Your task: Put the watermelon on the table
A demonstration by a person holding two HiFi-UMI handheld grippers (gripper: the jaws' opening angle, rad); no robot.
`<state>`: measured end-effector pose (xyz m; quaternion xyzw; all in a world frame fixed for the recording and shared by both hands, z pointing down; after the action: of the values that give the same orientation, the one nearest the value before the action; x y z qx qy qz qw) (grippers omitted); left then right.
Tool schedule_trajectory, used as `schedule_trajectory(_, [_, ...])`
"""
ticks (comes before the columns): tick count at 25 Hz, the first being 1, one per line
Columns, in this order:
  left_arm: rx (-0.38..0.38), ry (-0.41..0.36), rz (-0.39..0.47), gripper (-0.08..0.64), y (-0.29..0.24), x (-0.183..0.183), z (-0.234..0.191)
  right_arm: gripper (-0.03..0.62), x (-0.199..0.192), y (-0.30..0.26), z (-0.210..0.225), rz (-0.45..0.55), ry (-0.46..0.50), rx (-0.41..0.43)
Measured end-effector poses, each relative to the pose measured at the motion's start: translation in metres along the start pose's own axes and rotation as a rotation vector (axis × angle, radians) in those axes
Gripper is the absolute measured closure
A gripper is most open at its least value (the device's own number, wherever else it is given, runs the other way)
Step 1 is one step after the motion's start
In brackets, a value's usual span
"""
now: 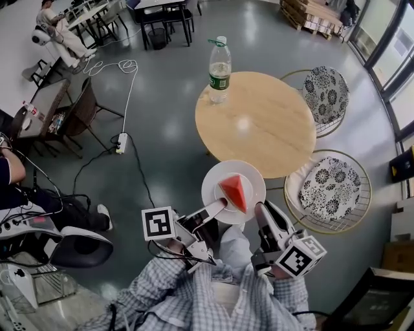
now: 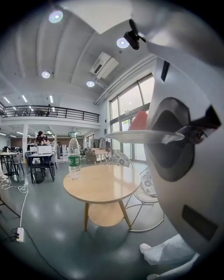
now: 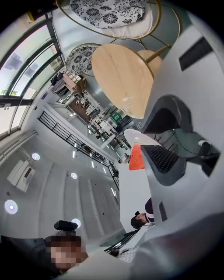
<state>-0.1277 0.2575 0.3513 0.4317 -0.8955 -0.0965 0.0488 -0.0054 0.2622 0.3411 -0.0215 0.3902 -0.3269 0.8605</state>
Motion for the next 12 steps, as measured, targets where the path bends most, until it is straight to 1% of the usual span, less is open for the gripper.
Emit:
schedule_trajectory(6, [0.012,-0.007,0.030,0.529,-0.045,0.021,-0.015,0.515,0.036,-0.028,0.032,-0.038,0.001,0.020])
schedule_trajectory(12, [0.021,-0.003,0.060,0.529,-0.083,0.027,-0.023,0.515,0.067,-0.039,0.058,-0.057,-0.010,0.037])
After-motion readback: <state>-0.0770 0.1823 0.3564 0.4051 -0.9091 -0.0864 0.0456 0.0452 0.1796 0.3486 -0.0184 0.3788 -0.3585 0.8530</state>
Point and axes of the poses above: the fingertips, and each gripper's own axes: y backward along the fingers, z to its right, x out of its top, the point moved 2 cm from there along y, backward along the fingers, and after that the axes turned 10 degrees about -x, right-handed, at the moved point
